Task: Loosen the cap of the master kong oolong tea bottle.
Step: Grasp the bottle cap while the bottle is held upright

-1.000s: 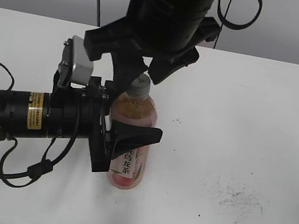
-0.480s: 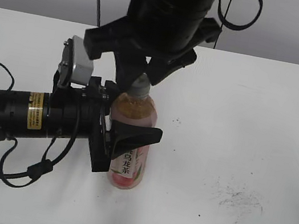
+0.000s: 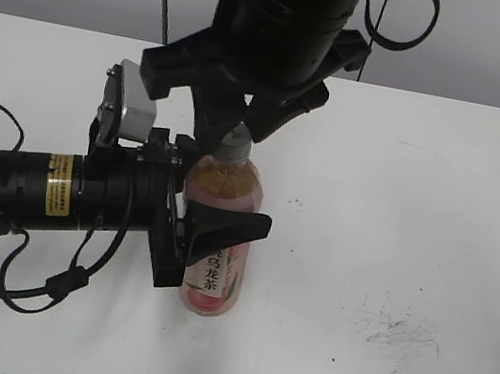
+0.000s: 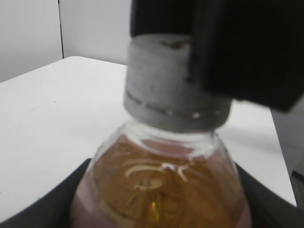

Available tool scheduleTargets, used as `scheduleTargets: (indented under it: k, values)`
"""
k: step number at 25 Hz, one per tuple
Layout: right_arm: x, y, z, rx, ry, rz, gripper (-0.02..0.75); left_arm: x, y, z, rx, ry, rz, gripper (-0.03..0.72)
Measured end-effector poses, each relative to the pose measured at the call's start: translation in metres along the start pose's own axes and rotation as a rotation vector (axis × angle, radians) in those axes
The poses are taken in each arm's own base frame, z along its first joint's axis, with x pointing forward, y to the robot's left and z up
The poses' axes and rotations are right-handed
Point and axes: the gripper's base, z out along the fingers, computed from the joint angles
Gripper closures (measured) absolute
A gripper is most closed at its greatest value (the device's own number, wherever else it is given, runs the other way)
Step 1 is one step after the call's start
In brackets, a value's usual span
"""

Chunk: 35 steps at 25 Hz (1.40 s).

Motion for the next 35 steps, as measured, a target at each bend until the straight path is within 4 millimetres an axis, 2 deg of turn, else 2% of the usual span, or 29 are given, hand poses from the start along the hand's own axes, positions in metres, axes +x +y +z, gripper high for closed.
scheduleTargets:
  k: [20, 22, 24, 26, 30, 35]
  values:
    - [-0.0010, -0.0005, 0.0080, 0.005, 0.019, -0.005, 0.382, 0.0000, 0.0000, 0.0000, 0.000, 0.000, 0.000, 0.242]
    - [-0.0010, -0.0007, 0.0080, 0.007, 0.018, -0.006, 0.407, 0.0000, 0.0000, 0.0000, 0.000, 0.000, 0.000, 0.242]
    - [-0.0011, -0.0014, 0.0080, 0.012, 0.018, -0.015, 0.467, 0.0000, 0.0000, 0.0000, 0.000, 0.000, 0.000, 0.242]
    - [-0.0010, -0.0015, 0.0080, 0.013, 0.019, -0.032, 0.467, 0.0000, 0.0000, 0.0000, 0.000, 0.000, 0.000, 0.242]
    - [-0.0010, -0.0015, 0.0080, 0.012, 0.020, -0.104, 0.467, 0.0000, 0.0001, 0.0000, -0.001, 0.000, 0.000, 0.242]
    - [-0.0016, -0.0013, 0.0088, 0.004, 0.018, -0.339, 0.467, -0.0002, 0.0005, 0.0000, -0.005, -0.002, 0.004, 0.242]
